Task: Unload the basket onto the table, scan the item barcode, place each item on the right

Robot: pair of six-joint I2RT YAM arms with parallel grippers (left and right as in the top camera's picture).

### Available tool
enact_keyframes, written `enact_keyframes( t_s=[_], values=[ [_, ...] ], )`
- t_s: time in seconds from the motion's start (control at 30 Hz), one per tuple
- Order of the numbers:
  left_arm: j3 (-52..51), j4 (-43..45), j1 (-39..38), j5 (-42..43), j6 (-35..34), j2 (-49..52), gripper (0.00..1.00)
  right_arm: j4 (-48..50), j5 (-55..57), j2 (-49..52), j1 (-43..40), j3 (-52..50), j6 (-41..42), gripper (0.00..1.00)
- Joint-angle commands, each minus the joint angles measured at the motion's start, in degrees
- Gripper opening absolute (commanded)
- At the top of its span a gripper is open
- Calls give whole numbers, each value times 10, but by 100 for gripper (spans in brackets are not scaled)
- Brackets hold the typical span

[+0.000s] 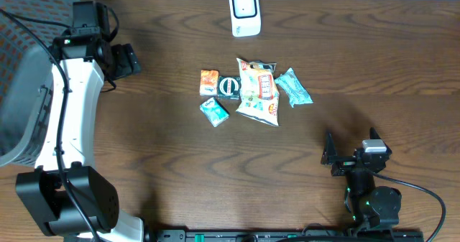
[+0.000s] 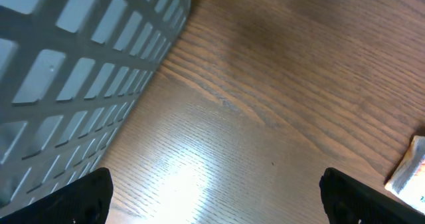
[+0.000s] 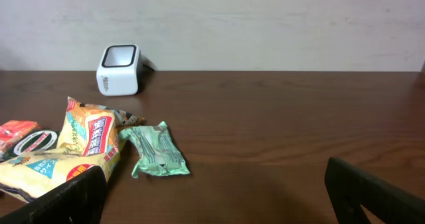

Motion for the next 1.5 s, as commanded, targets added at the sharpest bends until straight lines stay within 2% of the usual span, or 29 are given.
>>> enact_keyframes(
  t_s=[0.0, 0.77, 0.87, 1.0, 1.23, 1.47],
  values=[
    [-5, -1, 3, 3, 5, 6, 97, -2, -2, -3, -4, -1, 2, 99],
    [-5, 3, 3, 4, 5, 6, 98, -1, -2, -3, -4, -1, 2, 99],
    [-5, 3, 3, 4, 5, 6, 98, 22, -39, -3, -4, -1, 46, 99],
    [-5, 3, 3, 4, 5, 6, 98, 64, -68, -3, -4, -1, 60, 99],
    [-5, 3, 3, 4, 5, 6, 97, 147, -39, -3, -4, -1, 60, 99],
    [-5, 3, 3, 4, 5, 6, 98, 346, -47, -3, -4, -1, 60, 99]
  ],
)
